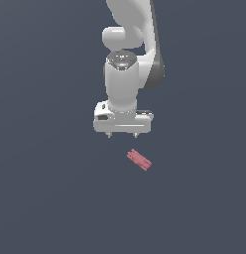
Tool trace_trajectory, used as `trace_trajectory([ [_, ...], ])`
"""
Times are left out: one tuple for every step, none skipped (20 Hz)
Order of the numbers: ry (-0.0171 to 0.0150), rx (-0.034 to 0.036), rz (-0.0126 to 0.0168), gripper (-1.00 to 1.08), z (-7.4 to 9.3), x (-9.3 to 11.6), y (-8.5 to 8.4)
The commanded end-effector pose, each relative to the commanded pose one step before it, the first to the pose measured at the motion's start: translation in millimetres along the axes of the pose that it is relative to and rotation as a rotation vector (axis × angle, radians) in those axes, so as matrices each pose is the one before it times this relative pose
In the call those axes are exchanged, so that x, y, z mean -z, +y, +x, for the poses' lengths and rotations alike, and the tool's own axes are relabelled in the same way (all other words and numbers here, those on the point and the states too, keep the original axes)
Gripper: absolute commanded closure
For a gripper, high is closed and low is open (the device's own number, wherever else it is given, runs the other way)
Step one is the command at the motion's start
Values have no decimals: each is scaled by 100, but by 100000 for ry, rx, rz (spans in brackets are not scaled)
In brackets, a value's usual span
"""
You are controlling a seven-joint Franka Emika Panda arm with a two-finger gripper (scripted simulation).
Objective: Pick up the object and move it to a goal position.
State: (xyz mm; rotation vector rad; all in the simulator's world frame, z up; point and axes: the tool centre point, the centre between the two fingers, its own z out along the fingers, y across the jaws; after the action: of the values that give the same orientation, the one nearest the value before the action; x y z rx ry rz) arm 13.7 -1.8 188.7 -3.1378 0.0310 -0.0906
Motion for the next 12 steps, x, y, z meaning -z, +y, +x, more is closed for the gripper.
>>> trace_trajectory([
  [0, 0, 0, -92, 0, 0, 1],
  [-72, 135, -22, -92, -20, -25, -51],
  [-224, 407, -62, -92, -56, -80, -157],
  [-359, 651, -101, -92, -93, -126, -248],
  [-500, 899, -141, -92, -129, -175, -347],
  [-636, 1131, -182, -92, -164, -221, -443],
  [-683, 1184, -198, -92, -177, -232, -476],
  [-543, 903, -160, -92, -142, -179, -379],
  [-398, 617, -118, -92, -106, -126, -278],
  [-251, 336, -74, -92, -70, -73, -173],
  [-109, 79, -31, -92, -32, -27, -72],
  [49, -119, 16, -92, 7, 22, 32],
])
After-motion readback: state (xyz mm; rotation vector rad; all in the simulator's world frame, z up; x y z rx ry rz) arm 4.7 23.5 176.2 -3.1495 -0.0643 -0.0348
